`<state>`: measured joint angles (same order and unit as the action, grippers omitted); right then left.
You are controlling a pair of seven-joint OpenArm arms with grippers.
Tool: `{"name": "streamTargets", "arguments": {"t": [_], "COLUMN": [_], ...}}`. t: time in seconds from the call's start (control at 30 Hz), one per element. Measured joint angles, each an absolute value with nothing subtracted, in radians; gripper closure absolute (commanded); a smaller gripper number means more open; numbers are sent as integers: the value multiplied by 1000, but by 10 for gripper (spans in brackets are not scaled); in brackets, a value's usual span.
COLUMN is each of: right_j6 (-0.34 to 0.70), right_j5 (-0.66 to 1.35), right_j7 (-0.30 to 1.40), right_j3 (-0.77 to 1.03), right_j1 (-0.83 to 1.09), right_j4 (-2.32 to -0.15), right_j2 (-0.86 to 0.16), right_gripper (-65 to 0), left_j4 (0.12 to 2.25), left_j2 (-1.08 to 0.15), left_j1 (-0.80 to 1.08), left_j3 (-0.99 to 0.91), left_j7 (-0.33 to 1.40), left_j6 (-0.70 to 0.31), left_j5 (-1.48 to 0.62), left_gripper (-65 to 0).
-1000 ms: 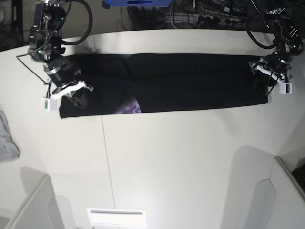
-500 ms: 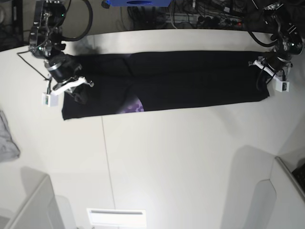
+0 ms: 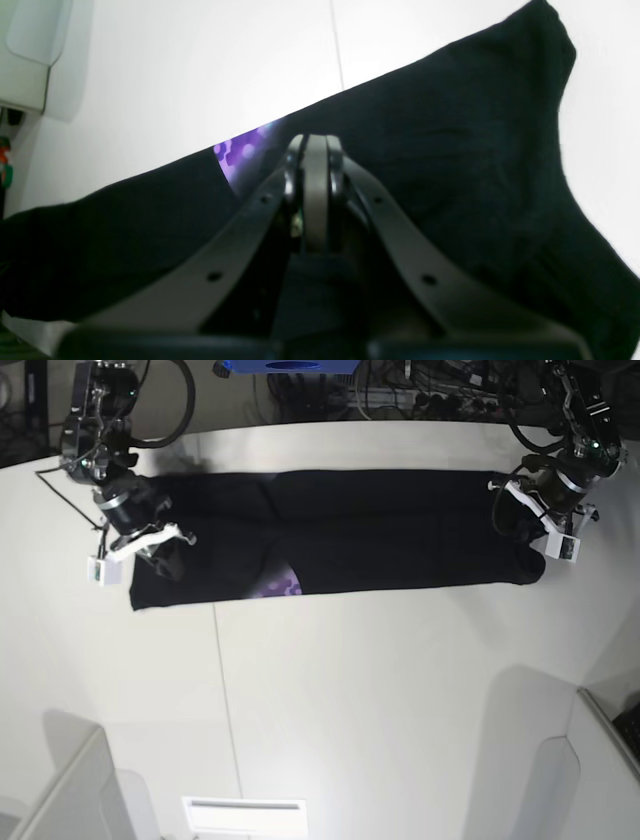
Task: Fold the T-shirt properly
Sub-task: 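Fold the strip's end held by the left gripper toward the right gripper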
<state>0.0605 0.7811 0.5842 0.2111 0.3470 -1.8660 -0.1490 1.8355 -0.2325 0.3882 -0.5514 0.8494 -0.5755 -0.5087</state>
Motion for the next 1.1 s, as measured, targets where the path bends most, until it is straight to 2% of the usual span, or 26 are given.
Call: {"name": "streamTargets", "arguments": {"t": [0.23,0.33,0.53,0.67,0.9,1.1], "right_j6": [60,60,60,60,60,60], "right_j5": [781,781,781,780,777,777], "right_j7": [586,587,588,588,588,588], "right_j3": [207,206,205,206,210,210], "right_j1": [346,337,332,332,332,333], "right_j4": [-1866,-1866,-1865,-1865,-1865,-1865], "right_j2": [-141,-133,-134,-134,-138,-138], "right_gripper": [0,0,0,0,0,0], "left_j4": [1835,1835,1834,1834,1834,1830], "left_j2": [-218,-212,-203,-205,-177,-134], "left_j1": [392,382,346,323,286,240], "left_j3": [-440,-388,-262,-191,-67,-20], "left_j7": [849,849,852,850,850,915], "left_j6": [-571,-473,-459,-374,-292,-291], "left_j5": [-508,-512,-509,-512,-520,-521], "left_gripper": [0,0,0,0,0,0]}}
